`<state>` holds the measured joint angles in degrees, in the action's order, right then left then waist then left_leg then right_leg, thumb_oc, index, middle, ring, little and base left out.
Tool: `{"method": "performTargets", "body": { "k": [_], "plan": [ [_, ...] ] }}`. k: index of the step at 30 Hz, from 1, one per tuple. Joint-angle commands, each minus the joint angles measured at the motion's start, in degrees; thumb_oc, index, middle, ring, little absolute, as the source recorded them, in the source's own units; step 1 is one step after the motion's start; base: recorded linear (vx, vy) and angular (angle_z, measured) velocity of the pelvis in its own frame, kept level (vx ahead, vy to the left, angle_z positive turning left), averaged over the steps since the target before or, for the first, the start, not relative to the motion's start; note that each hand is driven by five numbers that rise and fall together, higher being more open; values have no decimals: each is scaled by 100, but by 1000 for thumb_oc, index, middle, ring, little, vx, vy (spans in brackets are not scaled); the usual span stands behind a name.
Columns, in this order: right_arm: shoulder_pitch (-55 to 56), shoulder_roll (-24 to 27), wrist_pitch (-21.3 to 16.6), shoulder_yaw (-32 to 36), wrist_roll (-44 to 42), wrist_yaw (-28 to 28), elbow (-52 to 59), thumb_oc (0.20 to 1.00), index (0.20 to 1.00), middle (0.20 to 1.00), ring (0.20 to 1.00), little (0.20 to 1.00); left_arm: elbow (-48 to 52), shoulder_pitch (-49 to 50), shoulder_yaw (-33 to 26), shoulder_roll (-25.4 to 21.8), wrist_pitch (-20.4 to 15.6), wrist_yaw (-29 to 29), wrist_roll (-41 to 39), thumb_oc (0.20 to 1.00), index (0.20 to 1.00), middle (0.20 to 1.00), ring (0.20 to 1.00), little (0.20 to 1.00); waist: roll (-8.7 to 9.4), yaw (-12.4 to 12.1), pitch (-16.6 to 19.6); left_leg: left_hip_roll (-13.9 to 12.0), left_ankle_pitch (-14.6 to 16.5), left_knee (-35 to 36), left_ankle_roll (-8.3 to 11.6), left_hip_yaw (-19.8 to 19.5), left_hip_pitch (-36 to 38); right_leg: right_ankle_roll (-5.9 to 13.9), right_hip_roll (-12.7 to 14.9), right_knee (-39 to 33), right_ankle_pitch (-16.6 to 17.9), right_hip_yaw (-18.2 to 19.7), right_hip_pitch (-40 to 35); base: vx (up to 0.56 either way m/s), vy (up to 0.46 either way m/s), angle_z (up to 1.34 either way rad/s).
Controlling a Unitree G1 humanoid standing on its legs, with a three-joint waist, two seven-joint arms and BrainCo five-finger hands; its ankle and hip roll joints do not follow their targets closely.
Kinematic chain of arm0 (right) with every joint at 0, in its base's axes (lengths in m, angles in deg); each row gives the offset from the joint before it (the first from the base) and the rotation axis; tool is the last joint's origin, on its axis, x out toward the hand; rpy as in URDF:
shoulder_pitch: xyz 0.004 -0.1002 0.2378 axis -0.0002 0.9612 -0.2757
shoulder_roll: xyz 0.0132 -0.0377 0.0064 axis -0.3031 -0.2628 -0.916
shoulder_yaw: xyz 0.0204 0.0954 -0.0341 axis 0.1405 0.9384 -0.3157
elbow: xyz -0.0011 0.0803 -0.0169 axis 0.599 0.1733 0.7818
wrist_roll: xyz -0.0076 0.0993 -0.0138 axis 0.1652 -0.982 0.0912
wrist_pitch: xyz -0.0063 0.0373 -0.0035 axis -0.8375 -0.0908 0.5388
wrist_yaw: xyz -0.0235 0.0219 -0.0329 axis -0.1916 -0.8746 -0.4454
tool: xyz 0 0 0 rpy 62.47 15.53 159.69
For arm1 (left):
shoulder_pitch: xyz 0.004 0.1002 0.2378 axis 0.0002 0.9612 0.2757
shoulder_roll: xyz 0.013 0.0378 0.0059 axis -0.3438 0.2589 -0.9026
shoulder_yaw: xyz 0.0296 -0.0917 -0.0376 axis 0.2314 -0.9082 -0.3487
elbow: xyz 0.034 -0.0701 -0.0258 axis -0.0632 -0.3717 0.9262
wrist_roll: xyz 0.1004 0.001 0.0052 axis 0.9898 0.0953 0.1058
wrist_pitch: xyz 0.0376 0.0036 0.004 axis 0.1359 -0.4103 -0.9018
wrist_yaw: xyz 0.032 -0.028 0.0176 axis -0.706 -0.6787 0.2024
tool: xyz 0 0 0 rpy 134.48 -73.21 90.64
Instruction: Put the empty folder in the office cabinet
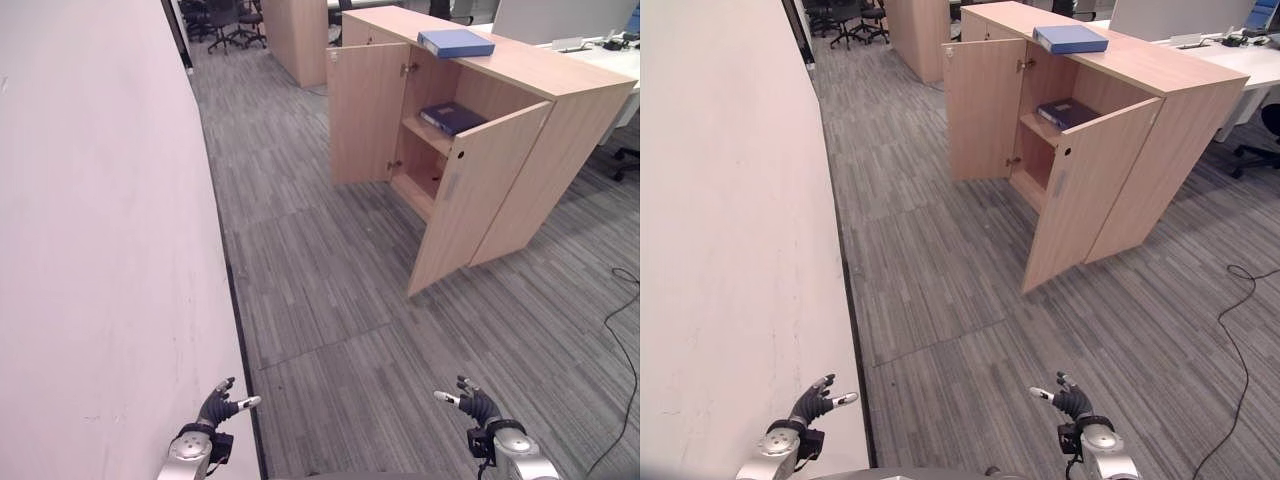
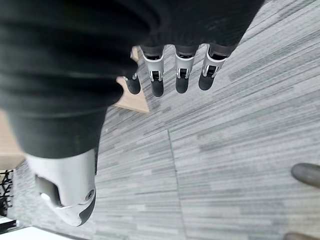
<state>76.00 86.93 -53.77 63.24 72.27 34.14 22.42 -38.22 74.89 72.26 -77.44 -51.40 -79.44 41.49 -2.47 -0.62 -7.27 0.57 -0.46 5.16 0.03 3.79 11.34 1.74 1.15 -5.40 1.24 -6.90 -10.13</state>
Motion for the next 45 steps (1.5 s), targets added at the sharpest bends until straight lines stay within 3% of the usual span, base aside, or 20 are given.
{"method": "performTargets", "body": {
  "k": [1,16,21,25,27,28,29,31,32,33,34,39,42,43,44,45],
  "plan": [
    [-228,-11,-120,-198,45,-100,-88,1000,1000,1000,1000,1000,99,-210,87,-89,-162,98,-200,1000,1000,1000,1000,1000,134,-146,65,-539,198,-16,548,-212,-158,638,613,54,-140,42,120,0,0,0],
    [-162,61,-53,-178,-12,-206,-112,1000,1000,1000,1000,1000,187,-210,58,-92,-132,142,-400,1000,1000,1000,1000,1000,114,-71,16,-646,163,-16,603,-266,-173,546,533,104,-288,108,95,15,-32,2],
    [-184,109,-78,-122,-52,-199,-51,1000,1000,1000,1000,1000,236,-294,62,-129,-134,138,-444,1000,1000,1000,1000,1000,119,-61,-83,-744,161,-148,640,-276,-207,470,483,433,-436,96,204,22,-82,3],
    [-202,178,-117,-40,-109,-182,36,1000,1000,1000,1000,1000,373,-404,112,-168,-123,190,-529,1000,1000,1000,1000,1000,173,-24,-280,-804,396,-1329,757,-311,-737,262,395,952,-740,59,363,35,-202,15],
    [-174,240,-110,0,-122,-184,39,1000,1000,1000,1000,1000,484,-407,151,-178,-105,238,-501,1000,1000,1000,1000,1000,190,-45,-455,-762,-137,-2414,794,-546,-1214,93,316,982,-812,81,246,41,-213,30],
    [-209,306,-107,11,-125,-158,103,1000,1000,1000,1000,1000,473,-465,166,-162,-94,217,-526,1000,1000,1000,1000,1000,288,-98,-644,-475,-610,-3388,820,-908,-1813,19,351,972,-818,98,211,-22,-206,14],
    [-216,324,-91,13,-129,-140,90,1000,1000,1000,1000,1000,411,-490,196,-166,-88,195,-492,1000,1000,1000,1000,1000,372,-107,-709,-384,-717,-3779,826,-946,-2139,-8,393,962,-833,105,177,131,-166,5],
    [-198,327,-74,17,-151,-115,21,1000,1000,1000,1000,1000,387,-531,218,-164,-111,163,-518,1000,1000,1000,1000,1000,309,-182,-699,-709,-729,-3054,814,-684,-2428,19,362,934,-1078,120,-46,372,39,-8],
    [-197,347,-97,31,-163,-110,39,1000,1000,1000,1000,1000,401,-491,219,-168,-113,156,-529,1000,1000,1000,1000,1000,216,-252,-655,-975,-739,-2181,814,-601,-2484,90,327,962,-1275,151,-157,622,206,-52],
    [-286,386,-123,-4,-190,-84,8,1000,1000,1000,1000,1000,430,-466,216,-188,-120,126,-530,1000,1000,1000,1000,1000,114,-398,-685,-1178,-1085,-1191,872,-638,-2540,161,305,1107,-1556,302,-332,761,264,-58],
    [-395,403,-140,-49,-193,-33,-46,1000,1000,1000,1000,1000,393,-495,205,-176,-152,72,-559,1000,1000,1000,1000,1000,103,-508,-707,-1308,-1122,-723,960,-747,-2799,202,329,1178,-1720,470,-507,671,237,-43],
    [-477,328,-141,-69,-176,-26,-220,1000,1000,1000,1000,1000,355,-400,127,-190,-178,60,-563,1000,1000,1000,1000,1000,110,-663,-604,-1524,-1297,-419,1132,-786,-2847,320,439,1114,-1984,799,-965,411,177,-53],
    [-368,136,-146,-69,-57,-101,-259,1000,1000,1000,1000,1000,234,-303,71,-237,-197,74,-503,1000,1000,1000,1000,1000,205,-791,-285,-1571,-1586,-520,1216,-672,-2739,574,683,1094,-1966,929,-1100,476,296,-27],
    [-365,86,-130,-88,-25,-121,-305,1000,1000,1000,1000,1000,208,-304,69,-250,-192,89,-483,1000,1000,1000,1000,1000,273,-835,-218,-1516,-1535,-548,1167,-633,-2708,683,796,1147,-1877,943,-1082,567,383,-46],
    [-356,-5,-124,-96,29,-118,-409,1000,1000,1000,1000,1000,183,-293,97,-309,-174,109,-393,1000,1000,1000,1000,1000,445,-880,-122,-1314,-1383,-604,1030,-525,-2592,927,1023,1466,-1332,998,-928,491,364,-51],
    [-381,-61,-100,-85,45,-121,-416,1000,1000,1000,1000,1000,227,-300,102,-340,-167,117,-378,1000,1000,1000,1000,1000,486,-885,-94,-1202,-1265,-623,925,-442,-2511,997,1110,1747,-1098,998,-739,503,430,-19]
  ]
}}
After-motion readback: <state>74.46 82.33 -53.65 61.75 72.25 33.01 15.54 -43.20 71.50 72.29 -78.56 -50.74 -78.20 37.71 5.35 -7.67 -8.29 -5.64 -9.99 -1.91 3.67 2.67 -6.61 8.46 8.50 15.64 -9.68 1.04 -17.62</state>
